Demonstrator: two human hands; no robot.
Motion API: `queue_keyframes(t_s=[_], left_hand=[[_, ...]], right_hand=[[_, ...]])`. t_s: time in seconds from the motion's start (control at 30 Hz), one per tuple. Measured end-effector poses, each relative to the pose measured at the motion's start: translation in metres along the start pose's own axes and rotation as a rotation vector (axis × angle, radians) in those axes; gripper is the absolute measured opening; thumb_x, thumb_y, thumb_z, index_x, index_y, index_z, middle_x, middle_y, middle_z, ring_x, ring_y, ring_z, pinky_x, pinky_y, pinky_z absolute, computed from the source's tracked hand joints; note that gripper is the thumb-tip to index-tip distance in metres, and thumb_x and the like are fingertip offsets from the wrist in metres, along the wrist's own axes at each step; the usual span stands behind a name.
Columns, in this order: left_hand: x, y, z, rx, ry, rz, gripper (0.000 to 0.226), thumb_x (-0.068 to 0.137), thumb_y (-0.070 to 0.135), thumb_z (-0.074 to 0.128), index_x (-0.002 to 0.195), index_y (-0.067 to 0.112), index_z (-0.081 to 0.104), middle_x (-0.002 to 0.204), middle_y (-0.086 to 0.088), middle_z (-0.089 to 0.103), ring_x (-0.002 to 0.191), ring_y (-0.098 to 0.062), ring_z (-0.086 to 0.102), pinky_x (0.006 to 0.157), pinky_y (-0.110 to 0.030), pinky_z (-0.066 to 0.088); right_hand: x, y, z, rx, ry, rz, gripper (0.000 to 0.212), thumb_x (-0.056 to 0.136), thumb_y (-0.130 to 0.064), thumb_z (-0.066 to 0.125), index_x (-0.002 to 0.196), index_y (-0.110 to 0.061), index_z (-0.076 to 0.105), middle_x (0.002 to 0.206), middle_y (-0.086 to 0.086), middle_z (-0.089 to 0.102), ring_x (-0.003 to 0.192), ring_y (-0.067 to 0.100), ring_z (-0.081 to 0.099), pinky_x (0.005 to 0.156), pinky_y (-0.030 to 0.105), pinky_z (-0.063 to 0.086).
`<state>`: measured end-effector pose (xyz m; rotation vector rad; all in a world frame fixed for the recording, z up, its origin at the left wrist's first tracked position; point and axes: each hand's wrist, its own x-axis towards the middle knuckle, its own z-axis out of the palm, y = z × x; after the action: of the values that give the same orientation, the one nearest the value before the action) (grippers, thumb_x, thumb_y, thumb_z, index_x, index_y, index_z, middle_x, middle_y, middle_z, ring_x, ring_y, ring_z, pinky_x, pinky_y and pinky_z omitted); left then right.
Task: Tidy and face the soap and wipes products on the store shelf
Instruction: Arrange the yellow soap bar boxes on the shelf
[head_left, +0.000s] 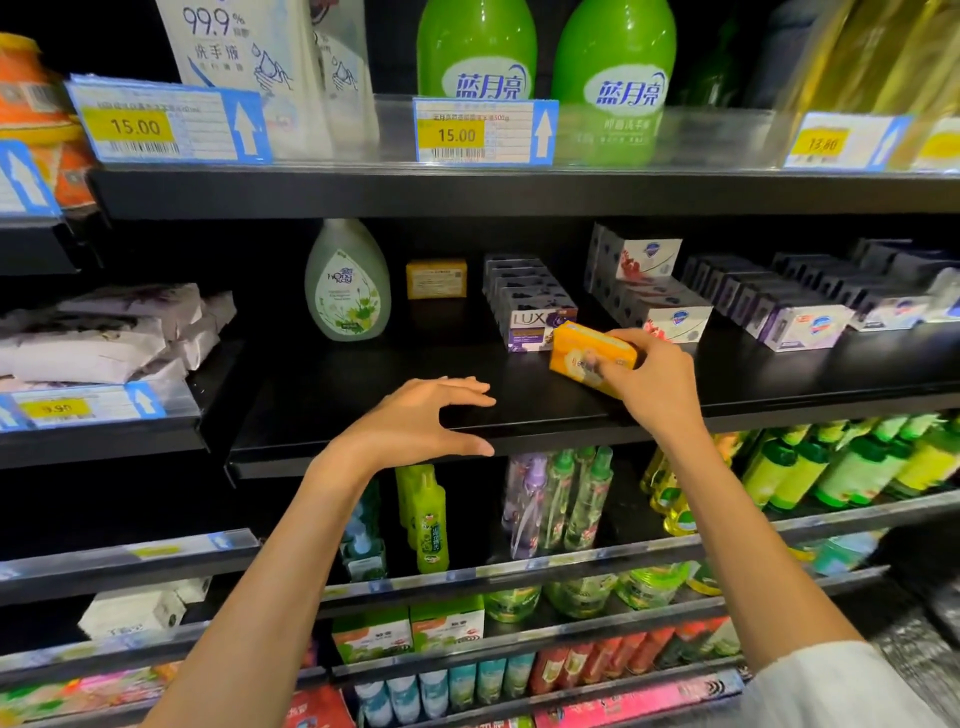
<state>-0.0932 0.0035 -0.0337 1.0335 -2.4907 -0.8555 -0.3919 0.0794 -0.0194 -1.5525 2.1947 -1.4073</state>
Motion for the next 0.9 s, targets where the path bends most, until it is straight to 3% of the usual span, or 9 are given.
queue_keyframes(t_s=[0.23, 0.37, 0.5, 0.57, 0.63, 0.73, 0.9], left_hand=[[-0.001, 0.003, 0.000, -0.009, 0.016, 0.015, 0.069, 0.074, 0.064, 0.083, 0.138, 0.050, 0.061, 0.157, 0.027, 0.043, 0.153, 0.001, 0.025, 0.129, -0.050, 0.020], [-0.002, 0.008, -0.001, -0.011, 0.021, 0.020, 0.065, 0.077, 0.055, 0.085, 0.138, 0.045, 0.063, 0.156, 0.024, 0.046, 0.152, 0.003, 0.028, 0.129, -0.042, 0.019], [-0.001, 0.008, -0.003, -0.099, 0.107, 0.036, 0.042, 0.083, 0.049, 0.083, 0.123, 0.039, 0.075, 0.142, 0.020, 0.062, 0.140, 0.009, 0.043, 0.125, -0.033, 0.029], [0.005, 0.005, -0.008, -0.135, 0.220, 0.019, 0.033, 0.089, 0.047, 0.079, 0.119, 0.035, 0.077, 0.131, 0.019, 0.068, 0.131, 0.006, 0.054, 0.120, -0.033, 0.038], [0.016, 0.002, -0.013, -0.118, 0.324, -0.014, 0.033, 0.093, 0.037, 0.078, 0.124, 0.025, 0.076, 0.129, 0.010, 0.071, 0.126, -0.003, 0.060, 0.116, -0.036, 0.044], [0.041, 0.000, -0.024, -0.129, 0.415, -0.147, 0.045, 0.093, 0.025, 0.078, 0.137, 0.017, 0.067, 0.138, 0.000, 0.067, 0.132, -0.015, 0.059, 0.117, -0.036, 0.043], [0.107, -0.010, -0.039, -0.292, 0.443, -0.375, 0.070, 0.093, 0.019, 0.077, 0.154, 0.012, 0.045, 0.158, -0.008, 0.047, 0.146, -0.025, 0.045, 0.120, -0.035, 0.036]], right_hand=[[-0.010, 0.000, -0.001, -0.097, 0.021, -0.108, 0.057, 0.091, -0.044, 0.078, 0.142, -0.028, 0.058, 0.136, -0.006, 0.062, 0.126, 0.016, 0.056, 0.099, 0.034, 0.049], [-0.026, -0.006, -0.005, -0.241, 0.106, -0.477, 0.047, 0.096, -0.042, 0.072, 0.135, -0.017, 0.064, 0.134, 0.001, 0.061, 0.133, 0.020, 0.050, 0.112, 0.034, 0.041], [-0.040, -0.011, 0.006, -0.304, -0.037, -0.705, 0.044, 0.099, -0.047, 0.068, 0.127, -0.014, 0.071, 0.131, 0.002, 0.065, 0.134, 0.021, 0.052, 0.114, 0.023, 0.032], [-0.045, -0.010, 0.016, -0.323, -0.115, -0.727, 0.048, 0.098, -0.054, 0.064, 0.128, -0.017, 0.072, 0.133, 0.001, 0.066, 0.136, 0.019, 0.052, 0.112, 0.020, 0.032], [-0.048, -0.008, 0.024, -0.329, -0.212, -0.708, 0.054, 0.097, -0.061, 0.060, 0.134, -0.022, 0.070, 0.139, -0.001, 0.064, 0.139, 0.016, 0.050, 0.112, 0.026, 0.037], [-0.047, -0.009, 0.033, -0.362, -0.356, -0.669, 0.069, 0.094, -0.074, 0.051, 0.144, -0.029, 0.061, 0.149, -0.005, 0.057, 0.145, 0.013, 0.044, 0.113, 0.036, 0.043], [-0.044, -0.008, 0.039, -0.366, -0.328, -0.639, 0.070, 0.091, -0.079, 0.046, 0.142, -0.034, 0.062, 0.148, -0.013, 0.057, 0.141, 0.007, 0.046, 0.102, 0.034, 0.052]])
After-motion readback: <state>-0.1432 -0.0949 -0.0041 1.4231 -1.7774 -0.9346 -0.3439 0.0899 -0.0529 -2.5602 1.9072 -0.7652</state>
